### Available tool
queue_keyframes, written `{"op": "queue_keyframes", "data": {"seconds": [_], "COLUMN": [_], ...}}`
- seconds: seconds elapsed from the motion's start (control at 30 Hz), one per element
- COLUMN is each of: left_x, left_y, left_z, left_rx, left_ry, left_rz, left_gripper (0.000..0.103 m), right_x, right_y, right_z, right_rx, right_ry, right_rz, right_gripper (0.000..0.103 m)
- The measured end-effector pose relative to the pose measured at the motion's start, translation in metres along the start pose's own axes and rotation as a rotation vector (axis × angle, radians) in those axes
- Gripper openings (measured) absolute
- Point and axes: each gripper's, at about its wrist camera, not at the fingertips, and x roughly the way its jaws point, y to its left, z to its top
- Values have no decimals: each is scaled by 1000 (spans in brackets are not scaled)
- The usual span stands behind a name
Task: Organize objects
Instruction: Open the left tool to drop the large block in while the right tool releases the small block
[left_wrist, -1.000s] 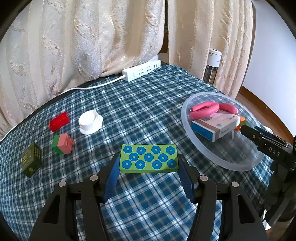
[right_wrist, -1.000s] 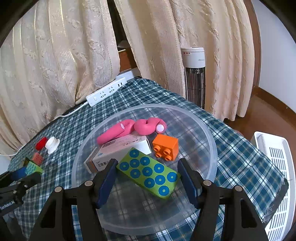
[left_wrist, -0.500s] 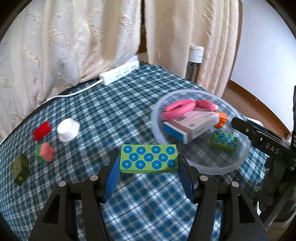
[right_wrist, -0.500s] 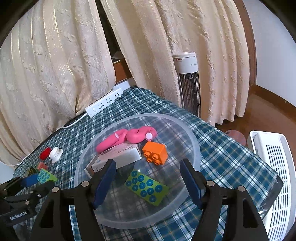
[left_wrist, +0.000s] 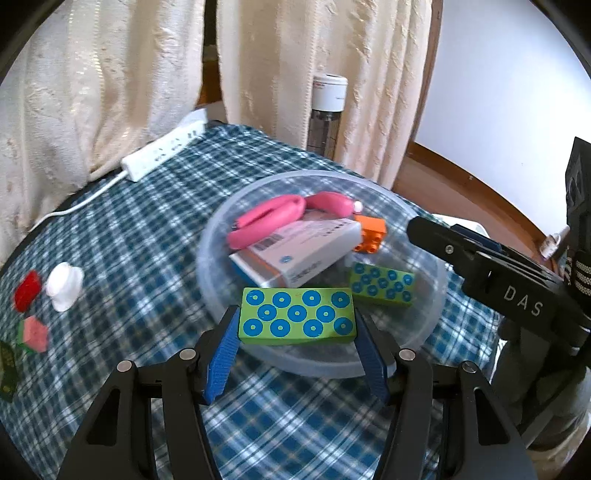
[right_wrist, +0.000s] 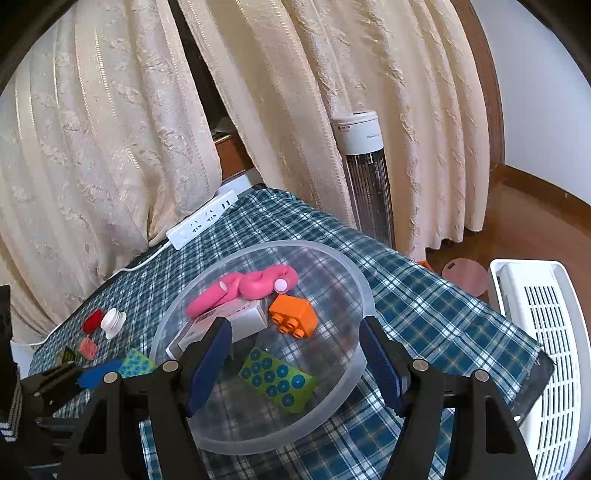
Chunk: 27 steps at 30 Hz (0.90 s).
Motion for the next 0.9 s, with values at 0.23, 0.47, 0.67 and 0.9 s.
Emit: {"op": "queue_keyframes", "data": {"seconds": [0.23, 0.47, 0.67, 0.9], "left_x": [15, 19, 15, 7], "left_y": [-7, -4, 1, 5], "left_z": [4, 3, 0, -4], "left_rx": [-4, -15, -23, -12], "left_ry": [34, 49, 44, 18], "left_rz": [-61, -71, -59, -8], "left_gripper": [62, 62, 62, 62], "right_x": [3, 6, 8, 6], "right_y": [-2, -1, 4, 10], "right_z": [0, 1, 0, -2], "right_rx": [9, 15, 14, 8], "right_ry": [5, 10, 16, 17], "right_rz": [4, 8, 12, 13], "right_gripper": [75, 75, 75, 75]}}
